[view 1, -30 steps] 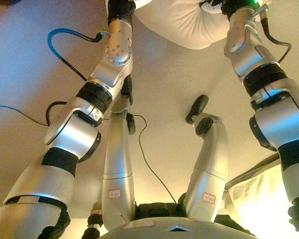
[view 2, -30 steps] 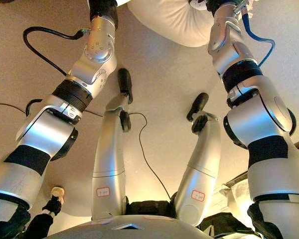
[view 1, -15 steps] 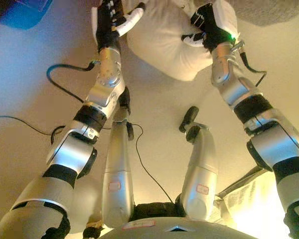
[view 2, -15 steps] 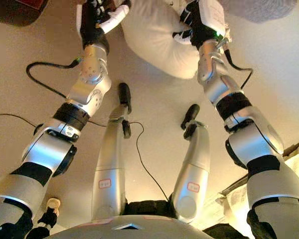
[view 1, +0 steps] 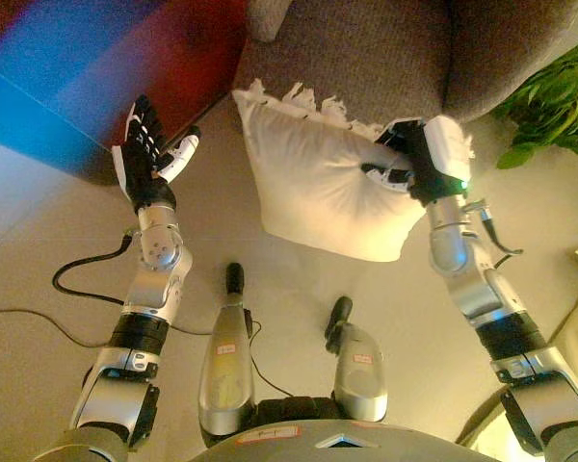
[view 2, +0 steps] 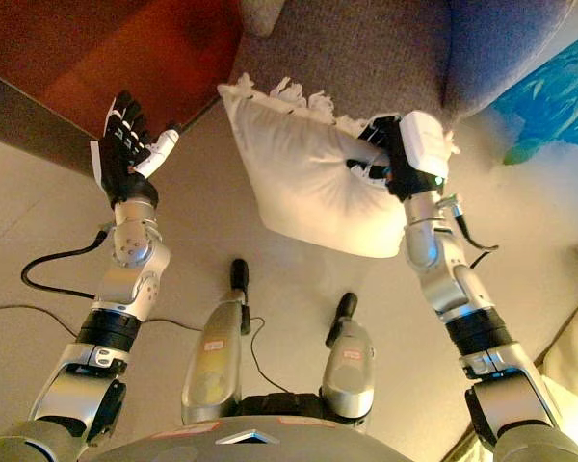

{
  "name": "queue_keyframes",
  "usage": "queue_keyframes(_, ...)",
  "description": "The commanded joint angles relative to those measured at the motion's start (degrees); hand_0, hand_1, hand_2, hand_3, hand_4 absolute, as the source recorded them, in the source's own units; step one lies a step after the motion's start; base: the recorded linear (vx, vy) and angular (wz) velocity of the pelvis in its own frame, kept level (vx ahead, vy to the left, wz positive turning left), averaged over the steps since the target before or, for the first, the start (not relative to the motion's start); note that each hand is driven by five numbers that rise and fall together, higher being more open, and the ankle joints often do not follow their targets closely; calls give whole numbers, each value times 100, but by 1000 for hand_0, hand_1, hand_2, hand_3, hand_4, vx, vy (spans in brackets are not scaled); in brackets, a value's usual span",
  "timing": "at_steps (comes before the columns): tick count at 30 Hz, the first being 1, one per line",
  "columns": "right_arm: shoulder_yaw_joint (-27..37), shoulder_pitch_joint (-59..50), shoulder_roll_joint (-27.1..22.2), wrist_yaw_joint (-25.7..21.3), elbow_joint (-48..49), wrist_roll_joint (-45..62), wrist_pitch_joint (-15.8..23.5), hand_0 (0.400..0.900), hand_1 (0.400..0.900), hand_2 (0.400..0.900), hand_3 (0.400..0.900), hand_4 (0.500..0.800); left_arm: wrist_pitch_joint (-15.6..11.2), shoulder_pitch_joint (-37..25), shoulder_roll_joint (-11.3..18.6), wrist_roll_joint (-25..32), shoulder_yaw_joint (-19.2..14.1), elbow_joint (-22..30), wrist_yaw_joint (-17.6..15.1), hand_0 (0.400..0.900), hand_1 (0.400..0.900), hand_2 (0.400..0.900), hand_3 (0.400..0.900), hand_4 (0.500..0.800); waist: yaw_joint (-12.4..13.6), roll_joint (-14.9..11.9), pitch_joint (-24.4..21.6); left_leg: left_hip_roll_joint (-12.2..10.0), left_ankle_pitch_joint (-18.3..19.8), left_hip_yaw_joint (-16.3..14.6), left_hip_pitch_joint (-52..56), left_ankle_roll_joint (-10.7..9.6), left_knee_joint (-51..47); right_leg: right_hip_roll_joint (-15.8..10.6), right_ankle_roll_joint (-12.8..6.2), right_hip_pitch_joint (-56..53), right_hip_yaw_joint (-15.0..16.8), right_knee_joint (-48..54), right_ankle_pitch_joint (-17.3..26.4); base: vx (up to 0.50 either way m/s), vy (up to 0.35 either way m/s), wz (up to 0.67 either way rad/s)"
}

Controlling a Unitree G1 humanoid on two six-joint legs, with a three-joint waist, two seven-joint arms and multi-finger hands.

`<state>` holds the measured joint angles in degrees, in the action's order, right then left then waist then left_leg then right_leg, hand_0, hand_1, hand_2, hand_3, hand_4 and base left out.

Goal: Pick up the pillow and put it on the sofa.

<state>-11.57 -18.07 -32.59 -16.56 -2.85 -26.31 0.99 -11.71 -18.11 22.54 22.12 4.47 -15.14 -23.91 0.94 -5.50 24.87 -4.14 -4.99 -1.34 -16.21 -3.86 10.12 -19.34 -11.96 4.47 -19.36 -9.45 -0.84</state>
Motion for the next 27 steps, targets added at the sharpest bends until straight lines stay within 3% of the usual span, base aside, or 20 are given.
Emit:
queue_keyframes(1,893,-252,-249,-526,1162,-140,911,400,400,400,400,500,-452,314,-88,-469,-101,388,225,900,900,900,900,800,6,123,-1671,-233,369,-98,692,-252,-454,-143,-55,-326,-157,676,892,147,90,-1)
queue_keyframes(4,1146,-169,-227,-513,1272,-123,897,400,400,400,400,500,-420,355,-84,-517,-134,384,316,900,900,900,900,800,3,86,-2013,-98,240,-261,1124,-248,-1039,-285,-156,-617,-370,928,960,140,82,9)
queue_keyframes(10,894,-876,-303,-480,427,686,941,400,400,400,400,500,-439,329,-71,-263,88,358,533,900,900,900,900,800,175,-45,-2195,-124,387,-360,1468,-170,-1016,-265,-194,-798,-266,937,1022,97,10,-11)
queue_keyframes(20,-713,-3637,-1137,-395,-3068,2115,814,400,400,400,400,500,-612,217,79,368,436,-141,871,900,900,900,900,800,769,-217,-2023,-171,257,-147,1214,-278,-987,-174,-144,-780,-448,976,1023,33,-32,16)
queue_keyframes(23,-1402,-4673,-1354,-391,-4433,2341,801,400,400,400,400,500,-737,232,140,572,618,-219,1031,900,900,900,900,800,1022,-174,-1853,-149,230,-22,987,-309,-911,-156,-149,-724,-544,1000,1055,-4,-48,27)
queue_keyframes(27,-1745,-5520,-1558,-448,-5601,2717,801,400,400,400,400,500,-823,296,187,764,839,-180,1268,900,900,900,900,800,1336,-57,-1711,-109,77,185,564,-348,-911,-160,-156,-520,-729,1105,1115,-23,-55,35)
